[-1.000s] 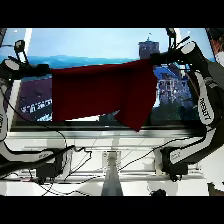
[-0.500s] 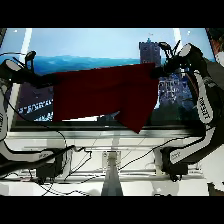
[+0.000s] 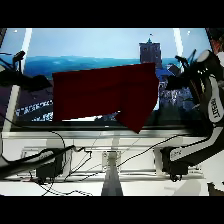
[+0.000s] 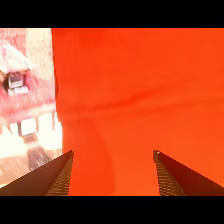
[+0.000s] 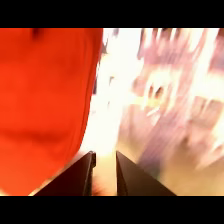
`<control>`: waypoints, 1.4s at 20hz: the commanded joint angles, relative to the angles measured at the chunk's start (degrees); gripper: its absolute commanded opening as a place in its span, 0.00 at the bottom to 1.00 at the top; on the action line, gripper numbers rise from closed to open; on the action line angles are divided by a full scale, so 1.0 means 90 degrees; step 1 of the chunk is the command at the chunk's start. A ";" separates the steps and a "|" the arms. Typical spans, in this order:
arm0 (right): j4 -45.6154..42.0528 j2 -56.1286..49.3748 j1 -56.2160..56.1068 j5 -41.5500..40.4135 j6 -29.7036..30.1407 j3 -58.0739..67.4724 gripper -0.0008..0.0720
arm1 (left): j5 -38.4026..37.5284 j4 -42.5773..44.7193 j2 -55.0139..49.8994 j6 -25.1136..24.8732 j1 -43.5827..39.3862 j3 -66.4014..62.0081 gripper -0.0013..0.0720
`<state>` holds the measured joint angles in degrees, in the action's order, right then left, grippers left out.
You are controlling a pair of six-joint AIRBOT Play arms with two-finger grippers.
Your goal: Fold the clothes and pants, and hang the long-sleeved shirts on hangers.
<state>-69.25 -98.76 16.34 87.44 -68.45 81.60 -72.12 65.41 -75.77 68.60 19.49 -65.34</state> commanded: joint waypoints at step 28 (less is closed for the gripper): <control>0.3198 0.3682 -0.2193 -0.3684 0.1678 -0.5085 0.03 | 0.0163 0.0121 0.1396 0.0233 0.1741 0.3623 0.45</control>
<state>-40.84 -69.89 -1.17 57.91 -53.49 35.86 -69.34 68.29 -59.40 73.41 35.11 -33.43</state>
